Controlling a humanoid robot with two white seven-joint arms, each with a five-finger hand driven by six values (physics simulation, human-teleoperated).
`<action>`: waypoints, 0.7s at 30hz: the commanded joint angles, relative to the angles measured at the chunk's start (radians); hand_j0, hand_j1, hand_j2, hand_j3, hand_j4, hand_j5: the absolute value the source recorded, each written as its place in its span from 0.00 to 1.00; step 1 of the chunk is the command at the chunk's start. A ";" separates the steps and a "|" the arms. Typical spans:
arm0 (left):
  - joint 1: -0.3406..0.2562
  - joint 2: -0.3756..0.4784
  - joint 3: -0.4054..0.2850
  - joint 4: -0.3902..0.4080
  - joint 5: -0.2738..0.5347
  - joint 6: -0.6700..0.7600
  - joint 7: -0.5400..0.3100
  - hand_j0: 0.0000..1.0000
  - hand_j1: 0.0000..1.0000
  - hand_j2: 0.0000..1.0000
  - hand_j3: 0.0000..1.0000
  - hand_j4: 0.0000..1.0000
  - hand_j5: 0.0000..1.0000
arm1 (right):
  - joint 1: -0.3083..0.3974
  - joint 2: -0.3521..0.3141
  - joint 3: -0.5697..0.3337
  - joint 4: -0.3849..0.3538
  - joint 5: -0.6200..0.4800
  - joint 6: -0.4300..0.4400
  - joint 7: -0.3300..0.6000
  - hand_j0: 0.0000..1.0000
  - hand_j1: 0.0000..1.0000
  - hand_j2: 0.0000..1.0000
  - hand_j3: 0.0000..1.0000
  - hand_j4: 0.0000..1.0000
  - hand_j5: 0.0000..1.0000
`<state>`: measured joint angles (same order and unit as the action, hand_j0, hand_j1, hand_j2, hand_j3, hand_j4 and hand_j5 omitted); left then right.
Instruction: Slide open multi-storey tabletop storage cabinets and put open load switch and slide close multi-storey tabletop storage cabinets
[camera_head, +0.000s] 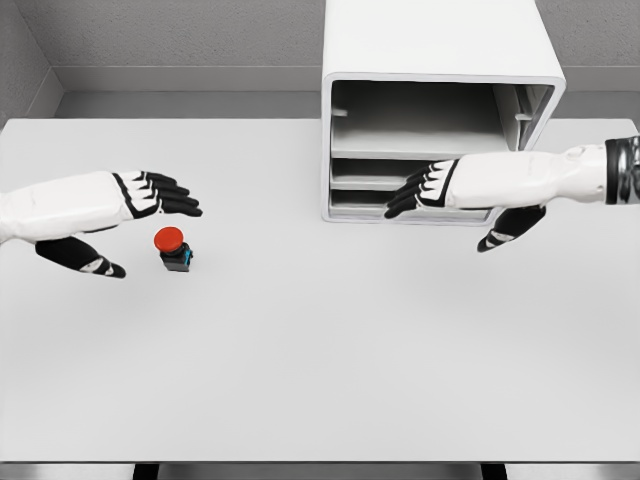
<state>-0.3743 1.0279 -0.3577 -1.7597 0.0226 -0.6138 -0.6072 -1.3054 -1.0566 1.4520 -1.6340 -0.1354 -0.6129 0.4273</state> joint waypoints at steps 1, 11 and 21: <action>0.000 -0.015 -0.010 0.000 0.002 0.003 -0.004 1.00 1.00 1.00 1.00 1.00 1.00 | 0.000 0.000 -0.001 0.005 -0.004 0.002 -0.001 1.00 1.00 1.00 1.00 1.00 1.00; -0.163 -0.100 -0.178 0.157 -0.259 0.003 -0.004 1.00 1.00 1.00 1.00 1.00 1.00 | -0.025 0.076 -0.002 0.026 -0.047 0.002 0.002 1.00 1.00 1.00 1.00 1.00 1.00; -0.172 -0.173 -0.224 0.281 -0.242 0.003 -0.004 1.00 1.00 1.00 1.00 1.00 1.00 | -0.032 0.095 -0.004 0.128 -0.205 0.232 0.099 1.00 1.00 1.00 1.00 1.00 1.00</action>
<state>-0.5553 0.8735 -0.5750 -1.5149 -0.2191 -0.6135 -0.6113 -1.3376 -0.9711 1.4493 -1.5349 -0.3090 -0.4192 0.5051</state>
